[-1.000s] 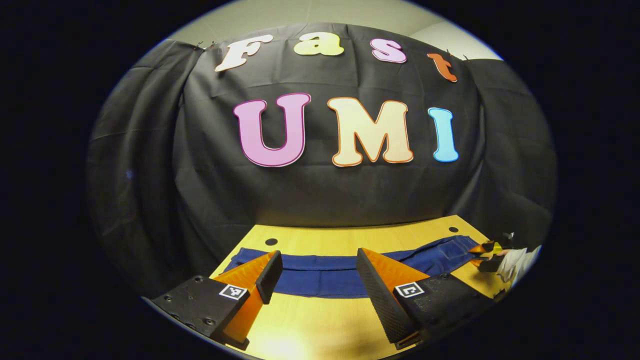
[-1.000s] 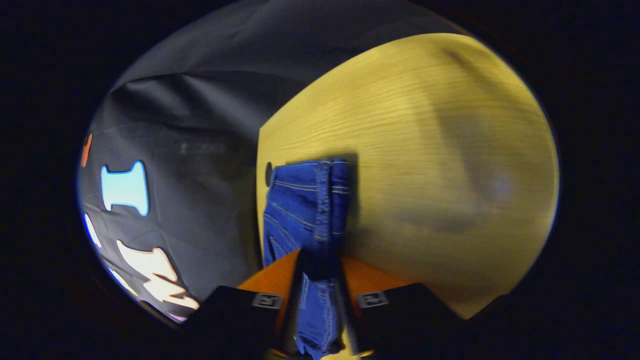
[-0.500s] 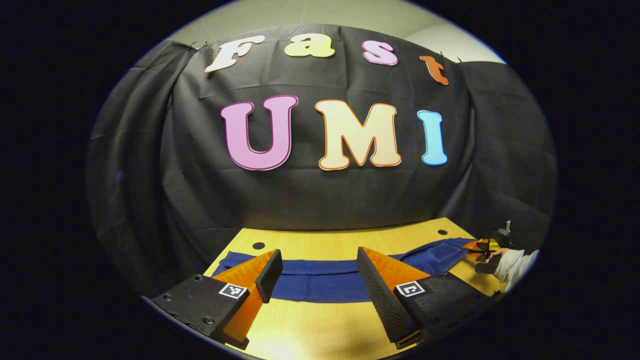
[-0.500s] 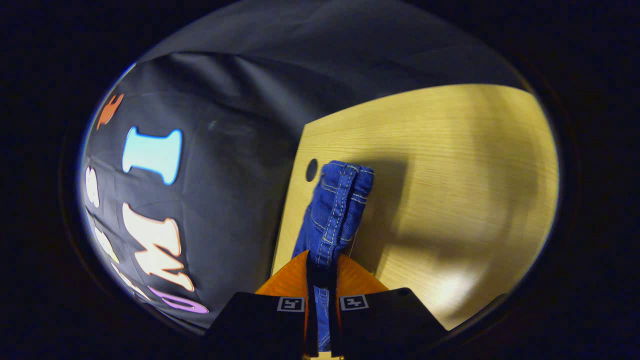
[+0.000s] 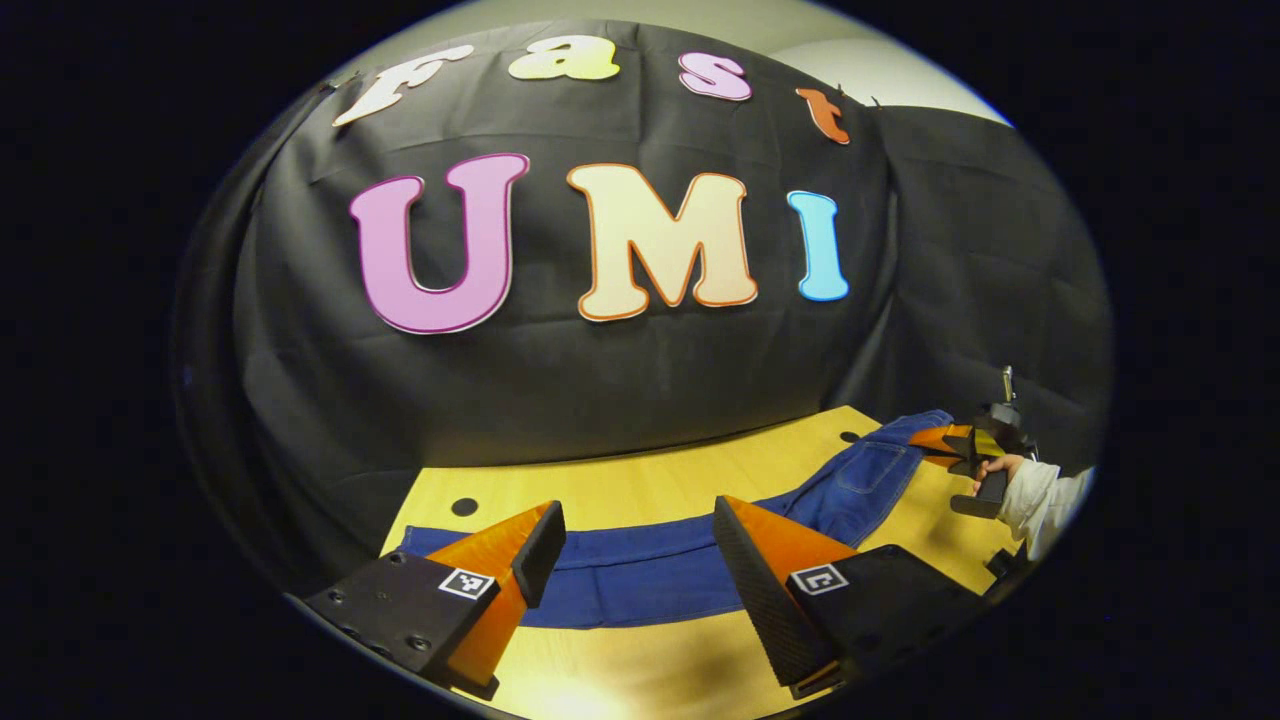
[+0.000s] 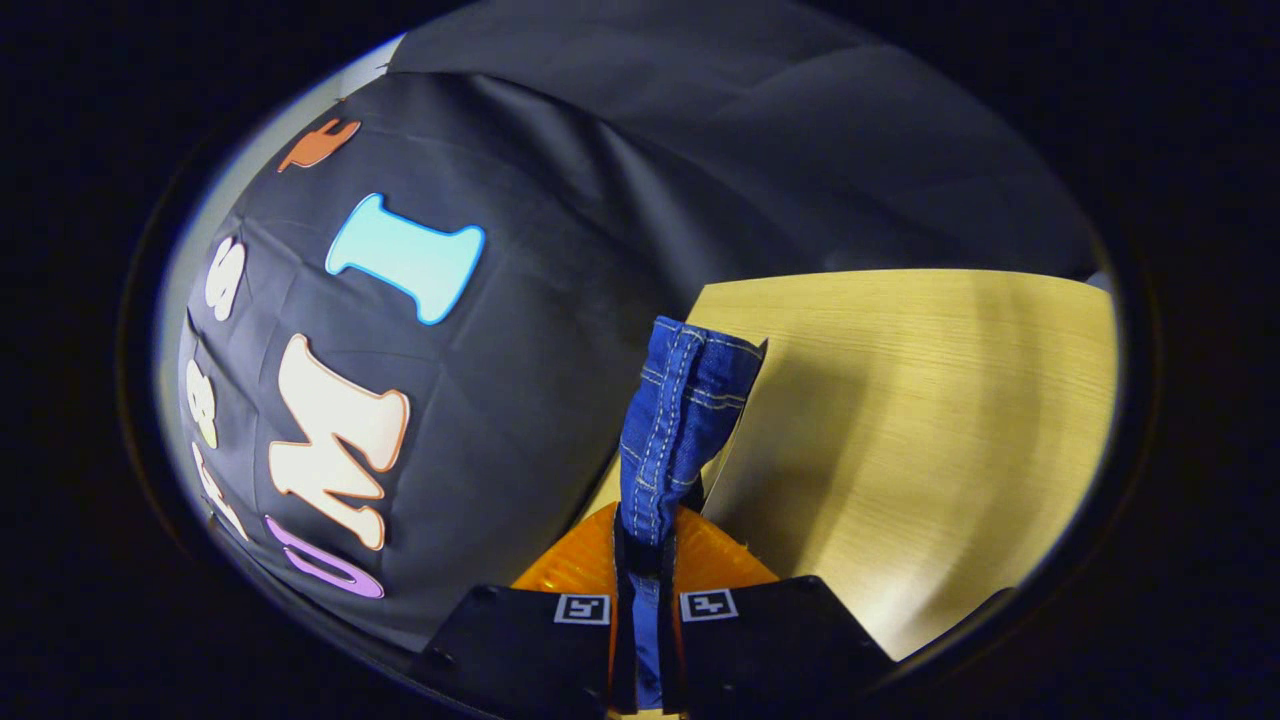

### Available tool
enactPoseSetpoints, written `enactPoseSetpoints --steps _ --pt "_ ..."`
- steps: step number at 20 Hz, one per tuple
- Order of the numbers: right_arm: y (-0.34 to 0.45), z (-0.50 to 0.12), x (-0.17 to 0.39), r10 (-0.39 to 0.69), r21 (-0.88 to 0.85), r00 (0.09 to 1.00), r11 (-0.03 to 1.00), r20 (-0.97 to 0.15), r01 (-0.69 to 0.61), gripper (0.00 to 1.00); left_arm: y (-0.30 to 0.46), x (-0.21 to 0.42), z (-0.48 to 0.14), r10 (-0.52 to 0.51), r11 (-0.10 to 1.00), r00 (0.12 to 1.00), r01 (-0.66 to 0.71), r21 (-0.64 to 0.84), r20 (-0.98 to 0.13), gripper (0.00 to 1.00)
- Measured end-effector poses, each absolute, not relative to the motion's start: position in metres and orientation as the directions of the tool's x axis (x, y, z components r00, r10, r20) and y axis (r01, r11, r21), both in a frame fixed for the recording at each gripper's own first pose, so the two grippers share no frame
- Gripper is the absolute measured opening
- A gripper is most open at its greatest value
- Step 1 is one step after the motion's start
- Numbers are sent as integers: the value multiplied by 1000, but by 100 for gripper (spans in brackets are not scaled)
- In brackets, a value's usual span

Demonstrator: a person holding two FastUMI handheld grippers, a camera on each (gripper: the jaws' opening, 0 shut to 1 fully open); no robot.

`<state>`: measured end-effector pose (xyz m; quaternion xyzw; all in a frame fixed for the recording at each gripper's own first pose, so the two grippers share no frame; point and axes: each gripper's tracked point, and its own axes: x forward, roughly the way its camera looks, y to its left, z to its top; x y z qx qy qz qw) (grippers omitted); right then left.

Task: Grasp the waist and the cuffs of the jeans and fold them to make the two legs overlap; first hold the waist and fold one-third of the jeans toward the cuffs, then hold the cuffs and fold the remaining one-third in the same direction to finish folding.

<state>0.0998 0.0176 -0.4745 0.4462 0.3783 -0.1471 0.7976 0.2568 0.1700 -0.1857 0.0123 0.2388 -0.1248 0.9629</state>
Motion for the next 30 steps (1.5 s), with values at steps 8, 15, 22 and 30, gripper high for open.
enactPoseSetpoints --steps 8,15,22,30 --pt "92 -410 125 154 640 738 631 -657 438 11 182 261 -196 -295 955 835 266 -130 -464 93" --pt "149 -383 125 209 642 748 682 -630 350 11 204 258 -192 -293 955 850 241 -172 -437 92" --pt "257 -373 121 325 672 736 703 -594 232 11 268 234 -188 -211 970 880 135 -202 -426 93" --pt "349 -395 84 397 655 682 739 -615 160 11 353 201 -203 -101 975 884 -3 -222 -457 93"
